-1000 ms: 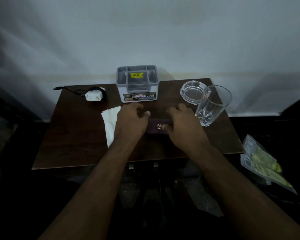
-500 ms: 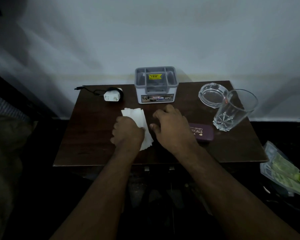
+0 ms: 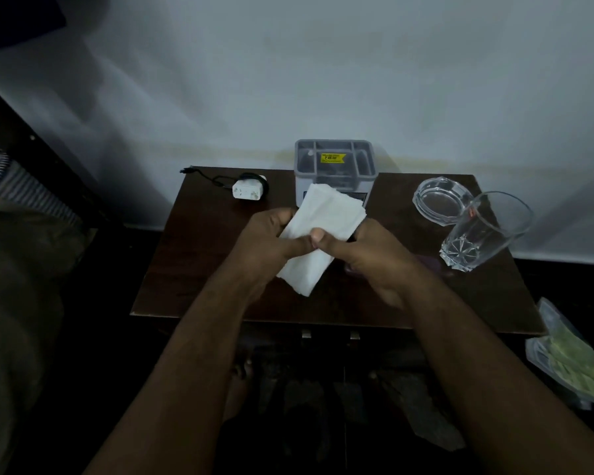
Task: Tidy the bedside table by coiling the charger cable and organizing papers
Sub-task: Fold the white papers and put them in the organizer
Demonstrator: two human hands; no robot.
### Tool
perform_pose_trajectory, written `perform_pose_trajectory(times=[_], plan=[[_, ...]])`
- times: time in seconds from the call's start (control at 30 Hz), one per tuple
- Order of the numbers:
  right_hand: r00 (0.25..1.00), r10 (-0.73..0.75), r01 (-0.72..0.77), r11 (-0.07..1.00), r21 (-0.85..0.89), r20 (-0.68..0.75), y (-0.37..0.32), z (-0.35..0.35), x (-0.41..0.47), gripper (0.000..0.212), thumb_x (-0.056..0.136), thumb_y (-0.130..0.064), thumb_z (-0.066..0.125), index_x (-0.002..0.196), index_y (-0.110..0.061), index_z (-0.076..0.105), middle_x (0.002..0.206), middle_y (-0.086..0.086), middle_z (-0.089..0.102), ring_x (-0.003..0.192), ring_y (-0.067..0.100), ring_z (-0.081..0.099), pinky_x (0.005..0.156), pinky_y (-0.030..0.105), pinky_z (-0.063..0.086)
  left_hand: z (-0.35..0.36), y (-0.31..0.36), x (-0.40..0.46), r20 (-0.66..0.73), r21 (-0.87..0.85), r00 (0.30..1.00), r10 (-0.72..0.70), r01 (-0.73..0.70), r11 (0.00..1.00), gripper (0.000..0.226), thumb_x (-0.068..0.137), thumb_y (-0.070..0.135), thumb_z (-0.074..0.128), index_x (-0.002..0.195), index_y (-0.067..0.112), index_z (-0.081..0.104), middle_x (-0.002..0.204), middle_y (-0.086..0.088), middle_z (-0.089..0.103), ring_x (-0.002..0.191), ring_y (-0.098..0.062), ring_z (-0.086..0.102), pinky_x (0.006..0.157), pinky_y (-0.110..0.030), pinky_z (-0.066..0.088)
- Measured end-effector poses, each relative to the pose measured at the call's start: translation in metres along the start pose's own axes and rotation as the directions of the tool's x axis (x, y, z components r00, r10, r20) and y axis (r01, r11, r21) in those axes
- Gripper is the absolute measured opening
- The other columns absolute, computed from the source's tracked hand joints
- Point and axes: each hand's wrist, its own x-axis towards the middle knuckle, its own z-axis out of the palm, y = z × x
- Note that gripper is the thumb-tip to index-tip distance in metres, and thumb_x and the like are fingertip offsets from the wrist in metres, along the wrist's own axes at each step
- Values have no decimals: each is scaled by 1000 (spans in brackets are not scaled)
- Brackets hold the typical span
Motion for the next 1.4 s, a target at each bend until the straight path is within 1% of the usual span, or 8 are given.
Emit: perform_pose_trajectory(times=[0.17, 0.3, 0.47, 0.63, 0.9, 1.17, 1.3, 1.4], plan=[[962, -222, 140, 898, -417, -157, -3, 5, 6, 30, 94, -35, 71, 116, -15, 74, 101, -1, 79, 79, 3, 71, 67, 31, 56, -3, 2, 5, -195, 80, 969, 149, -135, 988, 38, 76, 18, 89, 107, 9, 69, 101, -3, 77, 94, -16, 73, 78, -31, 61], [747, -437, 167, 853, -494, -501, -13, 0, 25, 34, 95, -39, 67, 100, -6, 75, 90, 5, 78, 87, 18, 73, 74, 31, 57, 14, 15, 20, -535, 192, 762, 365, -311, 931, 17, 87, 14, 78, 100, 9, 69, 90, 1, 70, 81, -6, 63, 76, -22, 54], [573, -459, 272, 888, -371, -679, -31, -8, 45, 35, 100, -35, 61, 110, -4, 72, 94, 1, 77, 89, 10, 73, 78, 21, 56, 47, 32, 27, -260, 19, 869, 421, -431, 902, 37, 100, 37, 55, 119, 10, 72, 116, 0, 75, 113, -9, 68, 99, -31, 53], [584, -455, 454, 870, -194, -672, -41, 0, 63, 30, 100, -31, 60, 113, -6, 69, 99, 4, 78, 94, 17, 76, 85, 45, 60, 61, 31, 39, -23, 150, 829, 558, -549, 822, 60, 103, 46, 43, 153, 14, 43, 162, 0, 40, 151, -7, 32, 124, -40, 30], [713, -457, 514, 857, -47, -531, -36, 25, 93, 29, 100, -32, 58, 118, -10, 63, 110, 14, 72, 105, 31, 71, 91, 58, 55, 43, 25, 68, -243, 149, 788, 566, -546, 824, 85, 96, 71, 33, 153, 8, 40, 141, -7, 43, 133, -11, 50, 107, -25, 46], [622, -561, 519, 818, -249, -545, -33, 34, 101, 31, 104, -30, 57, 127, -10, 63, 107, -13, 72, 103, -4, 68, 85, 17, 54, 37, 18, 86, -241, -72, 873, 423, -451, 890, 85, 92, 80, 33, 153, 21, 43, 154, 2, 50, 145, -16, 44, 118, -48, 37], [633, -608, 493, 794, -355, -479, -28, 29, 105, 31, 104, -27, 56, 125, -6, 64, 99, -41, 62, 96, -20, 61, 79, 2, 45, 37, 21, 88, -264, -151, 906, 331, -377, 914, 101, 78, 93, 27, 152, 27, 45, 155, 7, 49, 144, -4, 42, 122, -41, 33], [712, -563, 442, 824, -356, -420, -27, 25, 106, 34, 105, -32, 53, 127, -9, 65, 96, -24, 68, 93, -13, 65, 78, 7, 48, 36, 27, 88, -292, -323, 925, 244, -336, 885, 103, 69, 98, 30, 145, 31, 50, 150, 5, 55, 139, -4, 49, 120, -36, 36]])
